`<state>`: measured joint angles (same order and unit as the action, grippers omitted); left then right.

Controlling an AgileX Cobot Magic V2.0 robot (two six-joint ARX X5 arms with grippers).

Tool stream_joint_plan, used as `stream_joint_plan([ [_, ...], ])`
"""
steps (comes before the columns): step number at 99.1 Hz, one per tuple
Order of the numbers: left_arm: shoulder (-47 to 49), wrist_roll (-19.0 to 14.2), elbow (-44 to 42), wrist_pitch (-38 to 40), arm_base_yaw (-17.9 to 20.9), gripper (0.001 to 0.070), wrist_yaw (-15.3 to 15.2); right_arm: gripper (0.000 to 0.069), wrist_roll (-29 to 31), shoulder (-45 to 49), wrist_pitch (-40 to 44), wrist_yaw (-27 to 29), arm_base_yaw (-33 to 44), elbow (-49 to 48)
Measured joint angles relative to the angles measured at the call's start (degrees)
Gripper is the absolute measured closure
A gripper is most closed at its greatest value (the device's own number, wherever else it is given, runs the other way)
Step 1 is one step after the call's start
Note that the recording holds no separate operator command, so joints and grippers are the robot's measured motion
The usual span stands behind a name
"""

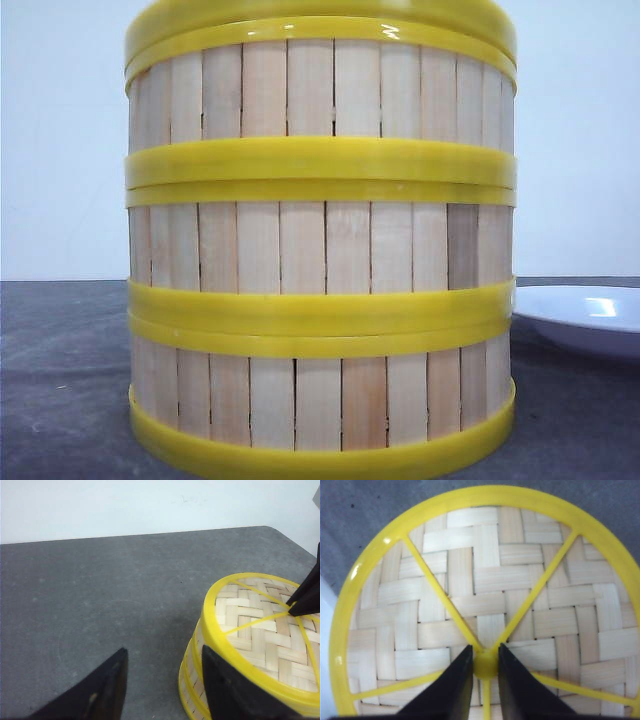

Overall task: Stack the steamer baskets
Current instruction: 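Open the right gripper to release the lid on the stack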

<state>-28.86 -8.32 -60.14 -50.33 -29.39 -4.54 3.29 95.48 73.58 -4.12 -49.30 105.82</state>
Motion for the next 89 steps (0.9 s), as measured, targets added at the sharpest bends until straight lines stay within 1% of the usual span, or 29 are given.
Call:
stream_joint_plan([
  [36, 0.0, 0.24, 0.0, 0.0, 0.0, 0.0434, 0.0, 0.0627, -0.07, 0.0, 0.04, 0.0, -0.02, 0.0],
  [41, 0.0, 0.26, 0.0, -0.02, 0.0, 0.0434, 0.0, 0.0591, -0.07, 0.02, 0.02, 0.02, -0.02, 0.0],
  [52, 0.0, 0.37, 0.0, -0.02, 0.0, 0.0434, 0.0, 0.0427, -0.07, 0.02, 0.0, 0.98, -0.17, 0.2],
  [58, 0.0, 0.39, 0.0, 0.0, 0.0, 0.0434, 0.0, 0.0373, -0.07, 0.02, 0.0, 2.4, -0.2, 0.98],
  [68, 0.0, 0.39, 0.0, -0.02, 0.0, 0.0434, 0.0, 0.0343, -0.09, -0.35, 0.04, 4.7, -0.17, 3.93],
  [89, 0.0, 0.39, 0.0, -0.02, 0.0, 0.0434, 0.0, 0.0337, -0.09, -4.55, -0.02, 8.09, -0.22, 12.5],
])
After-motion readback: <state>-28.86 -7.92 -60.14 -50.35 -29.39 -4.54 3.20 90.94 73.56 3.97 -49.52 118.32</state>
